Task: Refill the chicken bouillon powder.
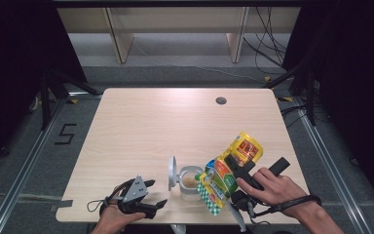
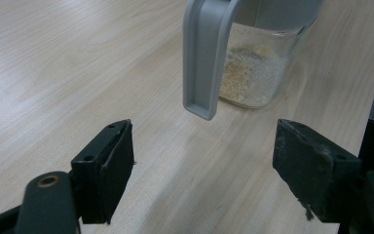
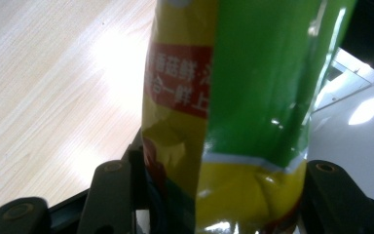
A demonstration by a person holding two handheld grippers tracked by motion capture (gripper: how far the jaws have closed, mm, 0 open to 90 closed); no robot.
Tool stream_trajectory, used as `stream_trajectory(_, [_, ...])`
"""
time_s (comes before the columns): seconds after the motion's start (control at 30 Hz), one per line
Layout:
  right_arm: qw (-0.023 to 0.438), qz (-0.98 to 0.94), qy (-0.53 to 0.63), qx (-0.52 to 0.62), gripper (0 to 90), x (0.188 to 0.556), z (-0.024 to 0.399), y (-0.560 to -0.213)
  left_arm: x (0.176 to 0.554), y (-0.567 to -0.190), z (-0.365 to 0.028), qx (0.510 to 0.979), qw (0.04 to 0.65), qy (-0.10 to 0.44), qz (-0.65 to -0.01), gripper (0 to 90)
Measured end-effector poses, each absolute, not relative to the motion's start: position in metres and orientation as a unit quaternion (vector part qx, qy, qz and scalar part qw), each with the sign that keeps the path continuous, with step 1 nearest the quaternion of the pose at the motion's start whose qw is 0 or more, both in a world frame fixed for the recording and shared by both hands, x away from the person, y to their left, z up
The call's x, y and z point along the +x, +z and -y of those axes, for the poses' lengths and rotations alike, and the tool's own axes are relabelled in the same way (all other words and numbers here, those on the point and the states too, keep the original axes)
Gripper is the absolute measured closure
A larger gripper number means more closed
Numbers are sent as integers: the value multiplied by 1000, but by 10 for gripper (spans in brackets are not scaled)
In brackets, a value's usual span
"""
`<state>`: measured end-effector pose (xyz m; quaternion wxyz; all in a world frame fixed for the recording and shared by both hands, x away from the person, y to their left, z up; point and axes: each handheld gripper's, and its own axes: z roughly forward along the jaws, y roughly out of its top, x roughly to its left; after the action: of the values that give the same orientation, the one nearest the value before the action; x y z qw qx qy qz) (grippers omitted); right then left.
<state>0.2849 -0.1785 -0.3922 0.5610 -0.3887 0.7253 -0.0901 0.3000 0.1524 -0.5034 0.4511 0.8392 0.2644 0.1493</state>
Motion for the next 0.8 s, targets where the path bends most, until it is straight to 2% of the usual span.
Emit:
stream_trajectory(0.5, [563, -739, -80, -360, 521, 282, 182, -394, 299, -504, -151, 833, 457, 142, -277, 226])
stream_trajectory(0.53, [557, -721, -100, -399, 522, 283, 179, -389, 299, -504, -151, 834, 456, 144, -275, 226])
stream_trajectory(0.8, [560, -718, -99, -401, 523, 280, 180, -387, 299, -504, -151, 833, 457, 141, -277, 227])
